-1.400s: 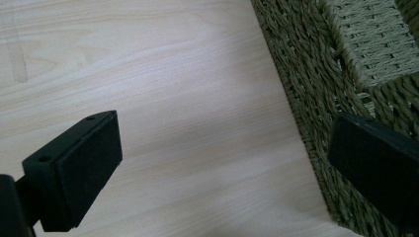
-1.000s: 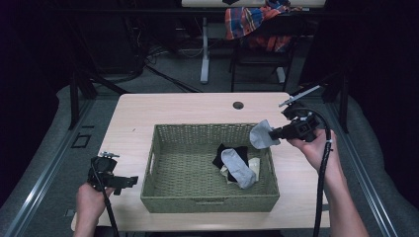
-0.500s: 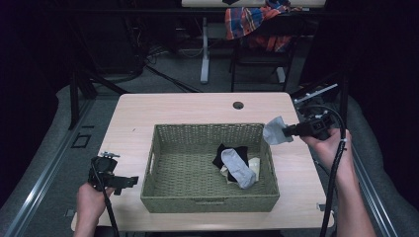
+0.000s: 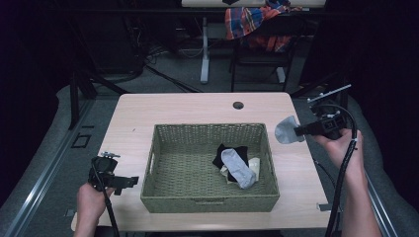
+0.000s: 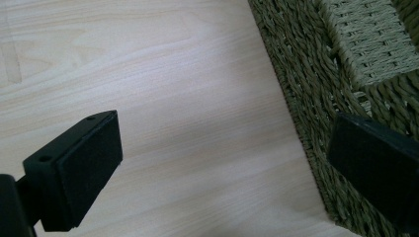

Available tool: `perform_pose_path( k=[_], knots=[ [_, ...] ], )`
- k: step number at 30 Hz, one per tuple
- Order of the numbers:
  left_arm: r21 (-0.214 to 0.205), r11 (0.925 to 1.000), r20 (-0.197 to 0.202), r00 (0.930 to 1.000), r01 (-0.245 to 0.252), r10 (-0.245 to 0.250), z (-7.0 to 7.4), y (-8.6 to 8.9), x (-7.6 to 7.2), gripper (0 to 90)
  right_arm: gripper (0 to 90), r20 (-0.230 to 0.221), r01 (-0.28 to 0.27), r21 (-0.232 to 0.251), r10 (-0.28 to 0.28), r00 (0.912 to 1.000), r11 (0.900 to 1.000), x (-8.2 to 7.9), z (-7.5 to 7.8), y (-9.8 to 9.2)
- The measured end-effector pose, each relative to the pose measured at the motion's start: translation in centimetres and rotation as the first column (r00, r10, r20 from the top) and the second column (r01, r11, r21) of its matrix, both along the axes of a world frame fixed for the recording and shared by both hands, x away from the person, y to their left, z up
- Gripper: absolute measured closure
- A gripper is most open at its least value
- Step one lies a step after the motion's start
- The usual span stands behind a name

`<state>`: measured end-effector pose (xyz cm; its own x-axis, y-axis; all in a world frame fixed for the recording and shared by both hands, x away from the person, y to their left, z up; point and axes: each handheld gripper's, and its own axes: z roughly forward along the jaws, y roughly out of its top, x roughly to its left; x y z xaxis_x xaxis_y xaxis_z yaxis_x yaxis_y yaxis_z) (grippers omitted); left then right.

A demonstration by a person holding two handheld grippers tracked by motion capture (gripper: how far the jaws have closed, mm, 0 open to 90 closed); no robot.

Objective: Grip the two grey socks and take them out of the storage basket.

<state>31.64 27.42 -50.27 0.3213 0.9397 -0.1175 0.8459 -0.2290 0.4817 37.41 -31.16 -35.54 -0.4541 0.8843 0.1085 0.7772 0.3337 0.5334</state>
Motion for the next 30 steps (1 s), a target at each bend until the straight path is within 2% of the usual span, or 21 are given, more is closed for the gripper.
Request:
perform_pose_path(
  k=[4,12,18,27,29,30],
  knots=[
    [-0.001,1.0000,-0.001,1.0000,0.002,-0.002,0.0,0.0,0.0,0.8,86.0,-0.024,0.038,-0.010,-0.038,0.9990,0.9992,0.4,-0.8,-0.9],
    [0.000,1.0000,0.002,1.0000,0.003,-0.003,0.0,-0.1,0.0,0.8,85.9,-0.067,0.065,-0.006,-0.065,0.9956,0.9979,1.2,-2.3,-1.9],
    [0.000,1.0000,0.002,1.0000,0.001,-0.001,0.0,-0.1,0.0,0.7,86.0,-0.108,0.088,-0.035,-0.091,0.9900,0.9955,1.8,-3.7,-2.5],
    [0.001,1.0000,0.001,1.0000,0.003,-0.003,0.0,0.0,-0.1,0.7,85.9,-0.156,0.085,-0.073,-0.095,0.9832,0.9937,2.5,-5.4,-2.4],
    [0.001,1.0000,0.006,1.0000,0.002,-0.002,0.0,0.0,-0.1,0.7,86.0,-0.171,0.092,-0.109,-0.110,0.9791,0.9898,2.8,-6.2,-2.1],
    [0.001,1.0000,0.006,1.0000,0.002,-0.002,0.0,0.0,-0.1,0.7,86.0,-0.171,0.092,-0.109,-0.110,0.9791,0.9898,2.8,-6.2,-2.1]
  ],
)
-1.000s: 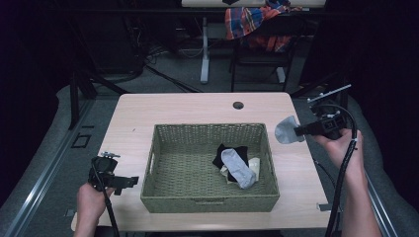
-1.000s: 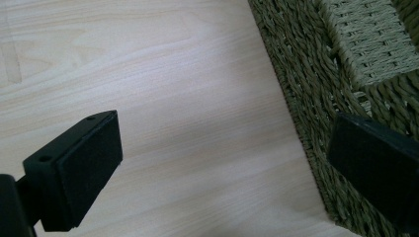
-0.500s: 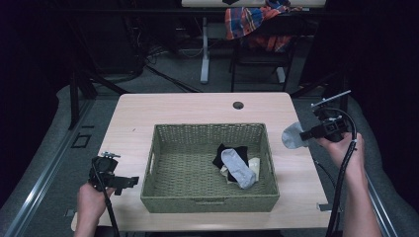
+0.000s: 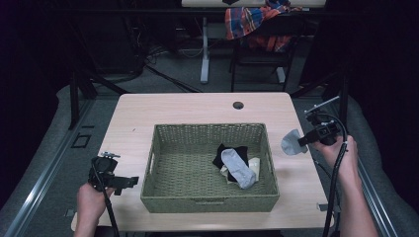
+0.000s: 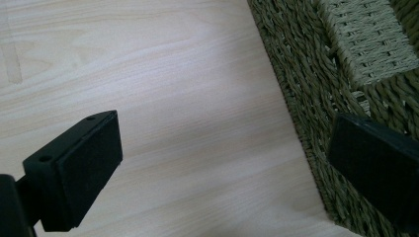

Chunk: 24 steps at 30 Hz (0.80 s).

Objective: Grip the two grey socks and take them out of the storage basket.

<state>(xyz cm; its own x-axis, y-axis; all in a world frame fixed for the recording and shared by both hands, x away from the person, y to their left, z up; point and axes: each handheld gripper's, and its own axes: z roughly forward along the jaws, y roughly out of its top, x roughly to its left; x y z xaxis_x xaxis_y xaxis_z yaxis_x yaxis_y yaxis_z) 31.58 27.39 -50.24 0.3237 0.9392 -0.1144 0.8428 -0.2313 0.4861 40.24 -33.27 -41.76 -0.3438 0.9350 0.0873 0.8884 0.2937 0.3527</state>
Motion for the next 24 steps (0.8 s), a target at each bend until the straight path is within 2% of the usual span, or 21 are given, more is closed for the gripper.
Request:
perform_pose_path(
  k=[2,4,10,11,15,17,19,21,24],
  knots=[
    [0.000,1.0000,0.000,1.0000,0.000,0.000,0.0,0.0,0.0,0.7,86.0,-0.021,-0.002,-0.020,0.001,0.9998,0.9998,0.3,-0.8,0.1],
    [-0.001,1.0000,0.001,1.0000,-0.001,0.001,0.0,0.0,0.0,0.7,85.9,-0.026,-0.006,-0.018,0.005,0.9997,0.9998,0.3,-1.0,0.1],
    [-0.002,1.0000,0.001,1.0000,-0.001,0.001,0.0,0.0,0.0,0.7,85.9,-0.075,-0.031,-0.037,0.028,0.9968,0.9988,0.8,-2.7,0.8],
    [-0.002,1.0000,0.001,1.0000,-0.001,0.001,0.0,0.0,0.0,0.7,86.0,-0.063,-0.015,-0.033,0.013,0.9979,0.9993,0.8,-3.0,1.0],
    [-0.003,1.0000,0.000,1.0000,-0.001,0.001,0.0,0.0,0.0,0.7,85.9,-0.105,-0.042,-0.058,0.036,0.9939,0.9975,1.2,-4.2,1.2],
    [-0.003,1.0000,0.001,1.0000,-0.001,0.001,0.0,0.0,0.0,0.7,85.9,-0.122,-0.045,-0.056,0.038,0.9918,0.9974,1.4,-4.7,1.1],
    [-0.003,1.0000,0.001,1.0000,-0.001,0.001,0.0,0.0,0.0,0.7,85.9,-0.124,-0.043,-0.062,0.035,0.9917,0.9972,1.4,-4.9,1.1],
    [-0.002,1.0000,0.001,1.0000,0.000,0.000,0.0,0.0,0.0,0.7,85.9,-0.124,-0.030,-0.049,0.024,0.9920,0.9984,1.4,-5.5,1.1],
    [-0.002,1.0000,0.000,1.0000,0.000,0.000,0.0,0.0,0.0,0.7,85.9,-0.161,-0.045,-0.042,0.038,0.9862,0.9981,1.6,-6.2,1.1]
  ],
)
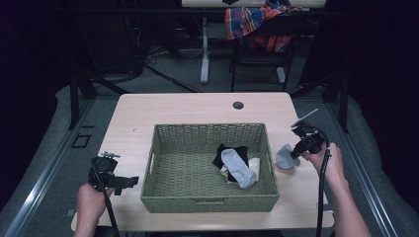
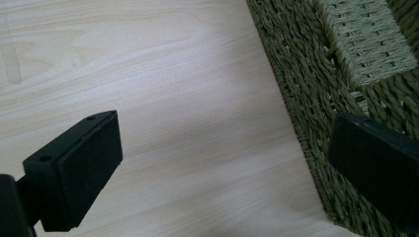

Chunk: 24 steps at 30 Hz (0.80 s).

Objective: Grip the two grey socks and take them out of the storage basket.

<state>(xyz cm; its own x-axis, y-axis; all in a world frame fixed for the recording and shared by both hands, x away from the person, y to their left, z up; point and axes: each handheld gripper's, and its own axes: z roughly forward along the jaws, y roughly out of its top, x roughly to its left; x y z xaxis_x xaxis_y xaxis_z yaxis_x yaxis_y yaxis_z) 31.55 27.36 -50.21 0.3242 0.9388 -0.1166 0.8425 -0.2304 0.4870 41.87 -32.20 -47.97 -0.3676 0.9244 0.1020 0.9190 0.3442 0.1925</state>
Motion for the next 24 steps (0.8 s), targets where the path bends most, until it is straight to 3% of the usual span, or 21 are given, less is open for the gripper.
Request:
perform_pose_path(
  k=[9,12,13,15,16,18,19,24],
  knots=[
    [0.000,1.0000,0.001,1.0000,-0.001,0.001,0.0,0.0,0.0,0.7,84.2,-0.035,-0.004,-0.001,0.004,0.9994,1.0000,0.3,-1.9,0.4],
    [-0.001,1.0000,0.000,1.0000,-0.002,0.002,0.0,0.0,0.0,0.7,65.9,-0.002,0.007,0.000,-0.007,1.0000,1.0000,0.3,-1.4,0.4],
    [-0.001,1.0000,0.000,1.0000,-0.002,0.002,0.0,0.0,0.0,0.7,57.5,0.014,-0.007,-0.003,0.007,0.9999,1.0000,0.2,-0.5,0.3],
    [-0.001,1.0000,0.001,1.0000,-0.002,0.002,0.0,0.0,0.0,0.7,48.9,0.040,-0.008,0.014,0.008,0.9991,0.9999,0.1,0.2,0.3],
    [-0.001,1.0000,0.001,1.0000,-0.002,0.002,0.0,0.0,0.0,0.7,48.9,0.040,-0.008,0.014,0.008,0.9991,0.9999,0.1,0.2,0.3],
    [-0.001,1.0000,0.001,1.0000,-0.002,0.002,0.0,0.0,0.0,0.8,40.3,0.066,-0.008,0.051,0.005,0.9978,0.9987,-0.3,1.4,0.4],
    [-0.001,1.0000,0.001,1.0000,-0.003,0.003,0.0,0.0,0.0,0.8,30.1,0.092,-0.021,0.086,0.013,0.9957,0.9961,-0.6,2.7,0.4],
    [-0.001,1.0000,0.001,1.0000,-0.001,0.001,0.0,0.0,0.0,0.7,16.1,0.158,-0.054,0.137,0.032,0.9868,0.9890,-1.5,4.9,1.0]
  ],
)
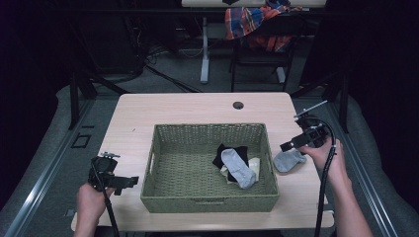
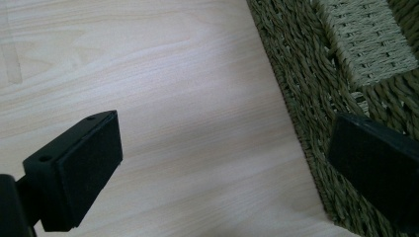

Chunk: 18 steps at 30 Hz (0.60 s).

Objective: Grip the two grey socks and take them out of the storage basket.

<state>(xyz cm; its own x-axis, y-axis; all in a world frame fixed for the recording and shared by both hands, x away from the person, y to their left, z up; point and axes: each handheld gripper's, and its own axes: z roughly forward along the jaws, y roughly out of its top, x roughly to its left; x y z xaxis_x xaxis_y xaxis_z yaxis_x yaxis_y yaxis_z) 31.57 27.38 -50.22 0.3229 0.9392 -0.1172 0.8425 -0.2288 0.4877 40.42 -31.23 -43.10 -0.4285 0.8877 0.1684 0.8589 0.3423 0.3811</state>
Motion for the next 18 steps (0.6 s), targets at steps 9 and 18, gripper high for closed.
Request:
perform_pose_path(
  k=[9,18],
  knots=[
    [0.001,1.0000,0.000,1.0000,0.002,-0.002,0.0,0.0,0.0,0.7,3.7,0.126,-0.162,0.088,0.150,0.9806,0.9829,-1.7,3.1,3.5],
    [-0.003,1.0000,0.001,1.0000,0.004,-0.004,0.1,0.1,0.0,0.7,0.0,0.085,-0.249,0.043,0.245,0.9658,0.9675,-2.0,2.7,7.7]
  ],
)
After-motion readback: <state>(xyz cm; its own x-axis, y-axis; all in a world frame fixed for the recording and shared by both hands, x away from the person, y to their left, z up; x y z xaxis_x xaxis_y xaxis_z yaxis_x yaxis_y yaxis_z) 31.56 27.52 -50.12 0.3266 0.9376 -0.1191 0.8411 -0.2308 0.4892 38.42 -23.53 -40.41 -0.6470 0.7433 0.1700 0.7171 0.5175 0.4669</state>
